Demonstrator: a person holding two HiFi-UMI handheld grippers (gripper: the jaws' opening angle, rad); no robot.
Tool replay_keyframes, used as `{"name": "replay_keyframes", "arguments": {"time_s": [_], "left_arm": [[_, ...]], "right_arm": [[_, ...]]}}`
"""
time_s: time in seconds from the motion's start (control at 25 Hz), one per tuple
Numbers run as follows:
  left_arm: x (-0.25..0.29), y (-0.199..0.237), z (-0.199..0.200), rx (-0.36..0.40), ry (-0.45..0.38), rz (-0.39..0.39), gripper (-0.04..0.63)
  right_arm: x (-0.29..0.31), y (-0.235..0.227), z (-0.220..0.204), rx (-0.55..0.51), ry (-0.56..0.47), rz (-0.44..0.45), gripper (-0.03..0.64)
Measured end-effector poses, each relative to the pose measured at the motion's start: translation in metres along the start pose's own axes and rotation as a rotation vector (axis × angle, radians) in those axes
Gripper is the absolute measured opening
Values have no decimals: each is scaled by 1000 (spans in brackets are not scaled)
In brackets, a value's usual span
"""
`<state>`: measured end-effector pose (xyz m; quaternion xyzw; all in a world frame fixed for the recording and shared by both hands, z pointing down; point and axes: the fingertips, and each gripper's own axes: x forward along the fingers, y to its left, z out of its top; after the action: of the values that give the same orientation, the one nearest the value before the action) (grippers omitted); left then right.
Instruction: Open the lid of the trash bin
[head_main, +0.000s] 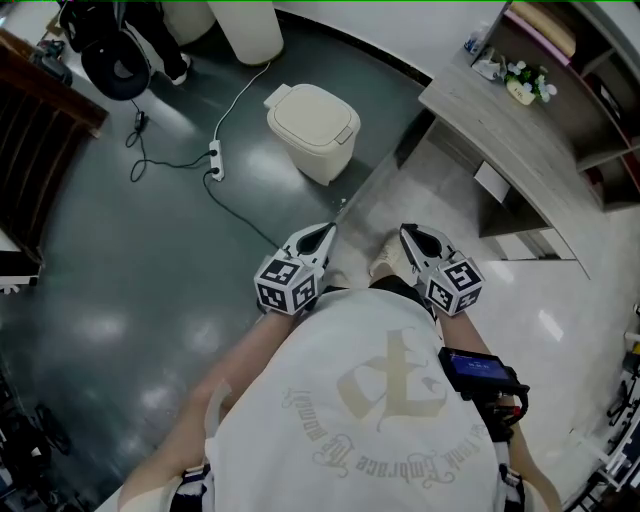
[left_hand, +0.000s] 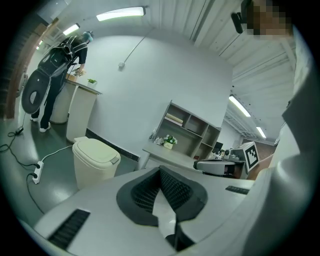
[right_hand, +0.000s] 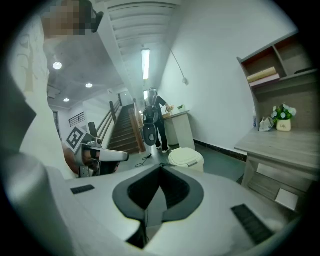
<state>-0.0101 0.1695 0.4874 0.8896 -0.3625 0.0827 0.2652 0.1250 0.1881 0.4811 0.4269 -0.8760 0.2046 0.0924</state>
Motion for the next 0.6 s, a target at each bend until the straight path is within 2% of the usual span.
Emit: {"name": "replay_keyframes", "arguments": {"time_s": [0.6], "left_arm": [[-27, 33, 6, -28, -57, 99, 14]], "right_arm": [[35, 22, 9, -46, 30, 71, 5]]}}
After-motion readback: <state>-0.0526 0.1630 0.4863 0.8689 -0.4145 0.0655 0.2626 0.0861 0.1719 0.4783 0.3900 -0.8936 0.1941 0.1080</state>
